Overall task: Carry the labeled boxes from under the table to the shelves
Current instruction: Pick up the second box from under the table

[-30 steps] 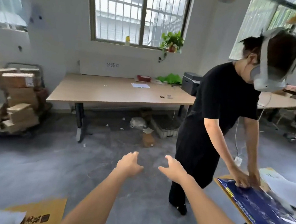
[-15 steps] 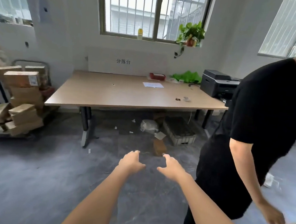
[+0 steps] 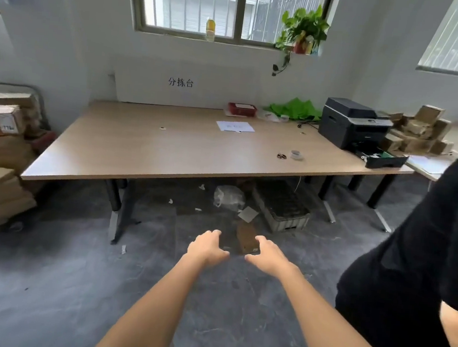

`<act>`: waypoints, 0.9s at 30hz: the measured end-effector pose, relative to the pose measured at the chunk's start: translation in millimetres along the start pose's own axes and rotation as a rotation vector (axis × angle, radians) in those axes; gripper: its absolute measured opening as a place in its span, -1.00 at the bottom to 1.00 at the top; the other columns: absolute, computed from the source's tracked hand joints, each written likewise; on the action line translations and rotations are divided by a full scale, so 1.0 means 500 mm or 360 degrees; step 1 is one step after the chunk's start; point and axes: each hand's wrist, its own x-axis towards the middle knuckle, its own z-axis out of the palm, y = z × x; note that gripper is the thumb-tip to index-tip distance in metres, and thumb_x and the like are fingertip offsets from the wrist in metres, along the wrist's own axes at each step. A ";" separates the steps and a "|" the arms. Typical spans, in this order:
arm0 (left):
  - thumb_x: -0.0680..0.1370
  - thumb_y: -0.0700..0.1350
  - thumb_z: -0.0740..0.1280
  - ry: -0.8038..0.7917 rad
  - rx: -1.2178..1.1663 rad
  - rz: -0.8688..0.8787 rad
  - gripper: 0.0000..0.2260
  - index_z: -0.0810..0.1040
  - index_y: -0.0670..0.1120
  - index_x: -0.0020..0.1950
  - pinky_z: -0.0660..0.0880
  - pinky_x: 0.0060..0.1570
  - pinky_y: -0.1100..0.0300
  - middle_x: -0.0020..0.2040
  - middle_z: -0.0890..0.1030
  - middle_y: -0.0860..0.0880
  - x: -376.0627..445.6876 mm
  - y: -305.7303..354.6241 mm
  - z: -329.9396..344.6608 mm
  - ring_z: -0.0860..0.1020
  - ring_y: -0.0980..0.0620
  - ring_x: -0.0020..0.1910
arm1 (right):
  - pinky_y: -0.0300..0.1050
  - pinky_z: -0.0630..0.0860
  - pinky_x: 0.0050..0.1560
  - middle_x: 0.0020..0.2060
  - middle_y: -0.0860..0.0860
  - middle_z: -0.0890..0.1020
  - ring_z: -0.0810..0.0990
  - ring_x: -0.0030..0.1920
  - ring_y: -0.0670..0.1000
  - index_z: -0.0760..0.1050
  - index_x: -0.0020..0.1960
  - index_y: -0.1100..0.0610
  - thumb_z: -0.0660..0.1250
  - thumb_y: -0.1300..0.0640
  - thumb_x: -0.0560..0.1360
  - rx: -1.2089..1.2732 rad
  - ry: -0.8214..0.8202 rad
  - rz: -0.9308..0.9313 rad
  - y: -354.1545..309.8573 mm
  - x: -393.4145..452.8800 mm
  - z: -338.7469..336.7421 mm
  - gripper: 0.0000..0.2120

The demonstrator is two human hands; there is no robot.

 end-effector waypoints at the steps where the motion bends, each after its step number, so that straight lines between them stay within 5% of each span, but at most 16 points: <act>1: 0.46 0.04 0.29 -0.0011 -0.0001 -0.0004 -0.38 0.22 -0.07 0.48 0.39 0.32 -0.01 0.40 0.40 -0.08 0.037 0.001 -0.004 0.38 -0.08 0.38 | 0.12 0.37 0.34 0.43 0.06 0.31 0.36 0.39 0.15 0.10 0.50 0.04 0.28 -0.09 0.46 -0.0015 -0.0017 0.0006 -0.001 0.040 -0.007 -0.30; 27: 0.49 0.01 0.31 -0.0436 -0.0056 -0.0024 -0.37 0.18 -0.07 0.51 0.38 0.35 0.00 0.48 0.30 -0.11 1.078 0.110 -0.025 0.34 -0.12 0.42 | 0.07 0.38 0.35 0.45 0.13 0.29 0.37 0.38 0.17 0.10 0.51 0.10 0.26 0.02 0.51 0.0171 -0.0209 0.0306 0.038 1.038 -0.225 -0.36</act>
